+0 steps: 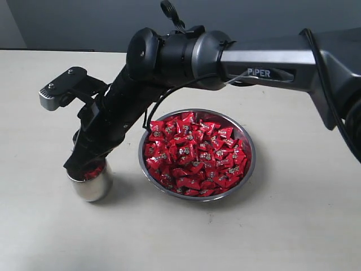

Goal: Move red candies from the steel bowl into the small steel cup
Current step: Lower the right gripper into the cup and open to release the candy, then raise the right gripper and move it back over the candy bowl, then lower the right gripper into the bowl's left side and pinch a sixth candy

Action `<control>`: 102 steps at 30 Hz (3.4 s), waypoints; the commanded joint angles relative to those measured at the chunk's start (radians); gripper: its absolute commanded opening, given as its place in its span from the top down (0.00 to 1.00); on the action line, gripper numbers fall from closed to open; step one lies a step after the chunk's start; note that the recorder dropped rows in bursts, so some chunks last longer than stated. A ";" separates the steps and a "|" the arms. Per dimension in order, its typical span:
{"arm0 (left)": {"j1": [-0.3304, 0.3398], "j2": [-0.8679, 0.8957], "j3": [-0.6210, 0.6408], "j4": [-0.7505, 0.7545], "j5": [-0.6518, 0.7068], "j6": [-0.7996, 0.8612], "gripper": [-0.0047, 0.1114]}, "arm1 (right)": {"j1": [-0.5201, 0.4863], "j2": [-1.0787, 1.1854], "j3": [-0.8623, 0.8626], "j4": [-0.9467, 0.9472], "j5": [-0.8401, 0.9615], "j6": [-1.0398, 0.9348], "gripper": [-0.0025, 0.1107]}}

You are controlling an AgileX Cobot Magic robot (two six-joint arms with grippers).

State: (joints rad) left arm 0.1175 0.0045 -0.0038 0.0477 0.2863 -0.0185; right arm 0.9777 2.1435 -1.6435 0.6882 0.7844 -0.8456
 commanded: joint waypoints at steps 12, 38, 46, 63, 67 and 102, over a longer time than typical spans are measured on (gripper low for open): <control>0.001 -0.004 0.004 -0.002 -0.002 -0.001 0.96 | 0.002 0.012 -0.008 -0.014 -0.011 -0.007 0.79; 0.001 -0.004 0.004 -0.002 -0.002 -0.001 0.96 | -0.101 -0.167 -0.008 -0.271 -0.004 0.218 0.98; 0.001 -0.004 0.004 -0.002 -0.002 -0.001 0.96 | -0.188 -0.207 -0.008 -0.388 0.165 0.279 0.99; 0.001 -0.004 0.004 -0.002 -0.002 -0.001 0.96 | -0.316 -0.227 0.323 -0.522 0.027 0.341 0.99; 0.001 -0.004 0.004 -0.002 -0.002 -0.001 0.96 | -0.337 -0.245 0.345 -0.519 -0.015 0.341 0.99; 0.001 -0.004 0.004 -0.002 -0.002 -0.001 0.96 | -0.118 -0.186 0.343 -0.353 -0.167 0.139 0.99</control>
State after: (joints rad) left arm 0.1175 0.0045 -0.0038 0.0477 0.2863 -0.0185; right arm 0.8580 1.9494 -1.3015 0.3393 0.6300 -0.6876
